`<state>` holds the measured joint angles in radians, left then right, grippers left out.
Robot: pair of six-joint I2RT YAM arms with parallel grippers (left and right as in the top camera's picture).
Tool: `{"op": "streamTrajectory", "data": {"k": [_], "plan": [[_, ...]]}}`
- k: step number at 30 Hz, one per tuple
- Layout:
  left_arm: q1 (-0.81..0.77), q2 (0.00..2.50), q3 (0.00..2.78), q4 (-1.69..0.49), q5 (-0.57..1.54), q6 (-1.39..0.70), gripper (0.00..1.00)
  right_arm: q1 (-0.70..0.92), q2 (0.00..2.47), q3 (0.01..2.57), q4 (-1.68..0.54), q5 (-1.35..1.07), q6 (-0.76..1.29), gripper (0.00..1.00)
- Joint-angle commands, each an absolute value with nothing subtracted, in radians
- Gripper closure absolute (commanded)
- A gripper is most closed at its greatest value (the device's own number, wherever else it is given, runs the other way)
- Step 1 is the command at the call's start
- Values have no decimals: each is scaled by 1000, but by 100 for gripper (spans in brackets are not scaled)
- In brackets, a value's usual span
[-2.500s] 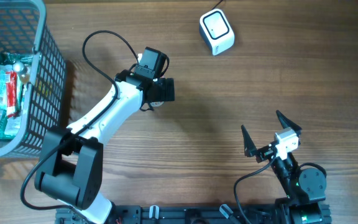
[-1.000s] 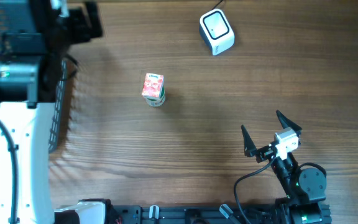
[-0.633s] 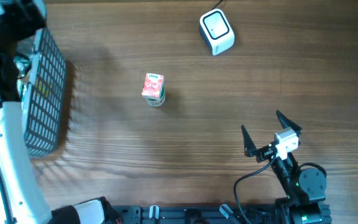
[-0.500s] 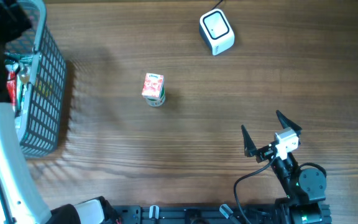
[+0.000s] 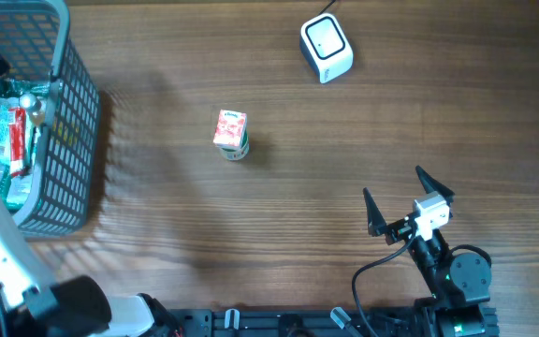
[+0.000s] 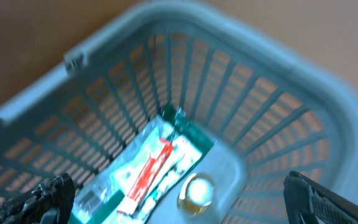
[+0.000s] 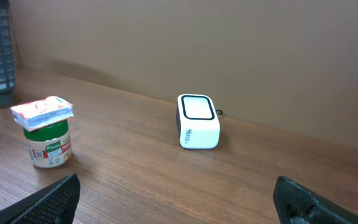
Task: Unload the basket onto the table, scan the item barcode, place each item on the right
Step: 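Return the left gripper to the basket and grasp the yellow oil bottle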
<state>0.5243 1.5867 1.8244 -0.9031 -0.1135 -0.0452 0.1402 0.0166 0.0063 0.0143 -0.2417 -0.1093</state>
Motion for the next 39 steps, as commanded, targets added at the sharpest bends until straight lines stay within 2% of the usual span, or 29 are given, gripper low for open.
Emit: {"op": "streamTrajectory", "data": {"k": [1,13,19,23,28,33,36,39], "plan": [[561,1679,1831,-942,-25,-29,0,135,18,5,17,-229,-105,0],[588,1905,1831,-1016,171,106,0,135,18,5,17,-229,-105,0],[588,1959,1831,-1019,176,128,1,135,18,5,17,-229,-105,0],[587,1991,1831,-1024,184,127,12,135,18,5,17,-229,-105,0],[587,2027,1831,-1031,183,127,18,135,18,5,17,-229,-105,0],[587,2048,1819,-1028,189,127,19,135,18,5,17,-229,-105,0],[587,2048,1798,-1015,190,127,23,135,18,5,17,-229,-105,0],[587,2048,1797,-1010,190,127,31,135,18,5,17,-229,-105,0]]}}
